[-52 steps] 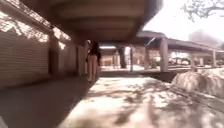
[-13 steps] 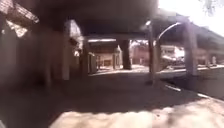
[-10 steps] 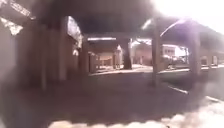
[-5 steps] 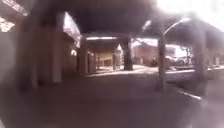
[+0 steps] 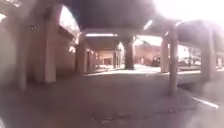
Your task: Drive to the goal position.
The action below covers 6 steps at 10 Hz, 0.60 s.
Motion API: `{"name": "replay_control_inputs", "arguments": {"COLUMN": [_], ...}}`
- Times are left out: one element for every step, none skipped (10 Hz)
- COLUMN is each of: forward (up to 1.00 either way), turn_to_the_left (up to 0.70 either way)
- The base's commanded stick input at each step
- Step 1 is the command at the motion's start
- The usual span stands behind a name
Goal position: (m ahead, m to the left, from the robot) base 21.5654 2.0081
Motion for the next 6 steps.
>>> {"name": "replay_control_inputs", "arguments": {"forward": [0.85, 0.85, 0.85, 0.85, 0.85, 0.85], "turn_to_the_left": [0.00, 0.00, 0.00, 0.00, 0.00, 0.00]}}
